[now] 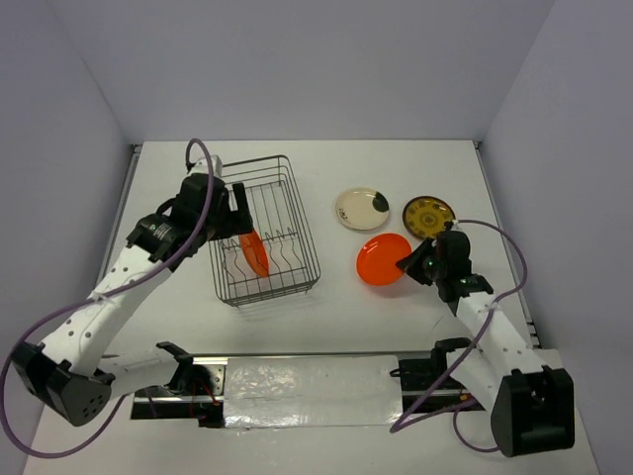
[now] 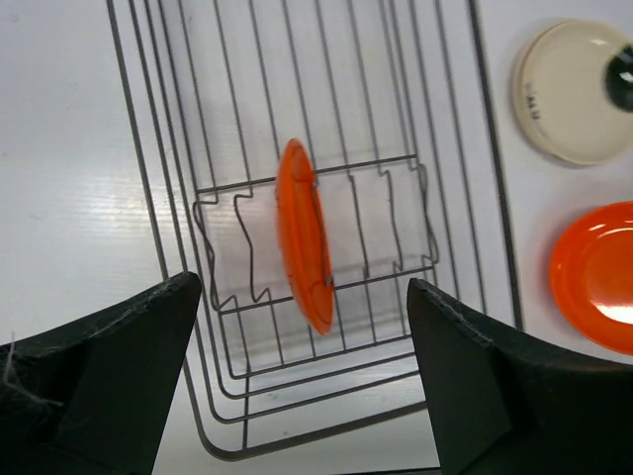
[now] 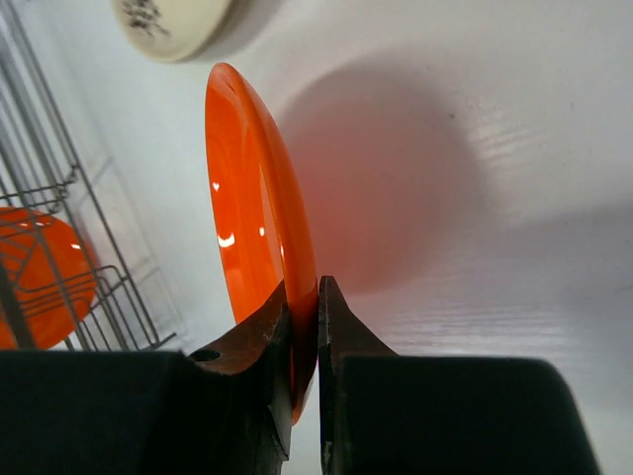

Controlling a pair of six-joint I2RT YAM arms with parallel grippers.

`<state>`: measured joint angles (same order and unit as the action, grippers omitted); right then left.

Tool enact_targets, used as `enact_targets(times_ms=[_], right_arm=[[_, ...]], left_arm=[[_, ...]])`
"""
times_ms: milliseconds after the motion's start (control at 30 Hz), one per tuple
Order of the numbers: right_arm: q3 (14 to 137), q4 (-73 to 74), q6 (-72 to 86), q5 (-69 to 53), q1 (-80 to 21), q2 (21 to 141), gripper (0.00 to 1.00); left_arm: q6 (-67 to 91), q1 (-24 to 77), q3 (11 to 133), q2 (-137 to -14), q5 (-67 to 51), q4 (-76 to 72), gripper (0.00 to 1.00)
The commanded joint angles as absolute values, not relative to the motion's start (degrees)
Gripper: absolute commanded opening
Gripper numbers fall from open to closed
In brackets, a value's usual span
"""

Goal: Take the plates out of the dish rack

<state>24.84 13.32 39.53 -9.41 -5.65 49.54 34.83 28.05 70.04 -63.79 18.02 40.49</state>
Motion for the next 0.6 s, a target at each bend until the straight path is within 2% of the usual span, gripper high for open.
enact_targets(times_ms=[0,100,167,200,233,300,500,567], right_arm=[[25.14,9.23,39.11,-12.39,-4.75,54.57,0.04],[24.61,6.77,39.46,-11.78,-4.66,58.78,0.08],[24.61,6.24,39.2,-11.78,-4.66,60.72,0.22],[24.87,6.41,39.03,-11.6,-4.83,61.86,0.44],[25.05,7.72,39.2,-10.99,-4.75,62.14,0.53],[25.75,9.57,39.2,-7.85,-5.18,61.79,0.64],[35.74,25.99,37.09,7.09,-11.49,60.82,0.7],[39.18,34.42,37.79,18.42,-14.66,61.61,0.71]], left_arm=[[35.33,28.3,71.02,-66.61,23.38,43.25,0.97],[35.6,28.47,69.88,-67.85,23.55,42.71,0.96],[35.33,28.92,69.35,-68.46,23.55,42.28,0.95],[35.16,29.09,69.17,-69.25,23.64,42.36,0.95],[35.07,29.79,69.0,-69.69,23.99,42.45,0.95],[35.24,30.58,68.91,-71.09,25.74,42.8,0.95],[38.13,33.75,70.48,-76.19,30.66,46.13,0.94],[39.11,34.45,70.84,-78.38,32.6,47.02,0.93]])
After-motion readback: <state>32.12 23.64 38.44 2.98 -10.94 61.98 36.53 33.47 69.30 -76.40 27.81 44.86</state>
